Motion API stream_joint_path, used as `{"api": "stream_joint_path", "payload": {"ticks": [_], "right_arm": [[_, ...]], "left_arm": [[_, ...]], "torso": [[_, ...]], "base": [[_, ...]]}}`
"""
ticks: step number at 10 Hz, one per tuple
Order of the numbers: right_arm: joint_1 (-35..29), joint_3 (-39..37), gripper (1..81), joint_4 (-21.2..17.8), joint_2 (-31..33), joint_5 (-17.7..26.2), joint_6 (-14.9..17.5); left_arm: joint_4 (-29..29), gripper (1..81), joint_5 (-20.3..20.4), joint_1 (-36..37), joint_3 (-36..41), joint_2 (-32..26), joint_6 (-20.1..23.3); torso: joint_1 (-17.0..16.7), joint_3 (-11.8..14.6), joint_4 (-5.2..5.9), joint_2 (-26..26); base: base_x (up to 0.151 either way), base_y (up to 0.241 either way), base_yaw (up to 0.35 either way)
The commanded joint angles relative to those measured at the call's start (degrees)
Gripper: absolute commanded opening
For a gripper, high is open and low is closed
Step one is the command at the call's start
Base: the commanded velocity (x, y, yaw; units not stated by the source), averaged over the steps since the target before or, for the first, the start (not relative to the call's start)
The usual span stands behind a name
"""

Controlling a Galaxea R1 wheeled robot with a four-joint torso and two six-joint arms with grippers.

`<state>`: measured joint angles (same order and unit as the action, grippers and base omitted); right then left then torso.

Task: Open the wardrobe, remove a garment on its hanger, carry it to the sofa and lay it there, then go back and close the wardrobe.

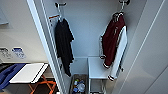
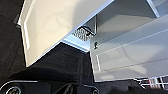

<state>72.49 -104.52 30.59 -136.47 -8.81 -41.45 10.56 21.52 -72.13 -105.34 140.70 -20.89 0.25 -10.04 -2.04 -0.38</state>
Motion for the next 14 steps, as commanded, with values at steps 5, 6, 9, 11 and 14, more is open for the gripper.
{"api": "stream_joint_path", "payload": {"ticks": [5, 6, 9, 11, 14], "right_arm": [[-0.3, -4.8, 81.1, -1.5, -3.0, 2.0, -1.4], [-0.4, -4.6, 81.1, -1.5, -3.0, 2.1, -1.4], [-1.5, -4.0, 81.1, -1.5, -2.9, 3.6, -1.5], [-2.5, -2.8, 81.1, -1.5, -2.8, 4.8, -1.5], [-3.8, -1.4, 81.1, -1.4, -3.0, 6.4, -1.5]], "left_arm": [[-18.6, 81.1, 1.4, 14.3, -4.3, 8.9, 0.0], [-20.2, 81.1, 3.4, 14.3, -5.6, 10.4, 0.1], [-29.8, 81.1, 13.3, 13.0, -7.4, 12.5, 0.5], [-38.6, 81.1, 20.5, 11.4, -7.4, 12.5, 1.6], [-50.7, 81.1, 30.1, 8.6, -6.8, 14.1, 11.7]], "torso": [[0.0, 0.0, 0.0, 0.0], [0.0, 0.0, 0.0, 0.0], [0.0, 0.0, 0.0, 0.0], [0.0, 0.0, 0.0, 0.0], [0.0, 0.0, 0.0, 0.0]], "base": [[0.0, 0.0, 0.0], [0.0, 0.0, 0.0], [0.0, 0.0, 0.0], [0.0, 0.0, 0.0], [0.0, 0.0, 0.0]]}}
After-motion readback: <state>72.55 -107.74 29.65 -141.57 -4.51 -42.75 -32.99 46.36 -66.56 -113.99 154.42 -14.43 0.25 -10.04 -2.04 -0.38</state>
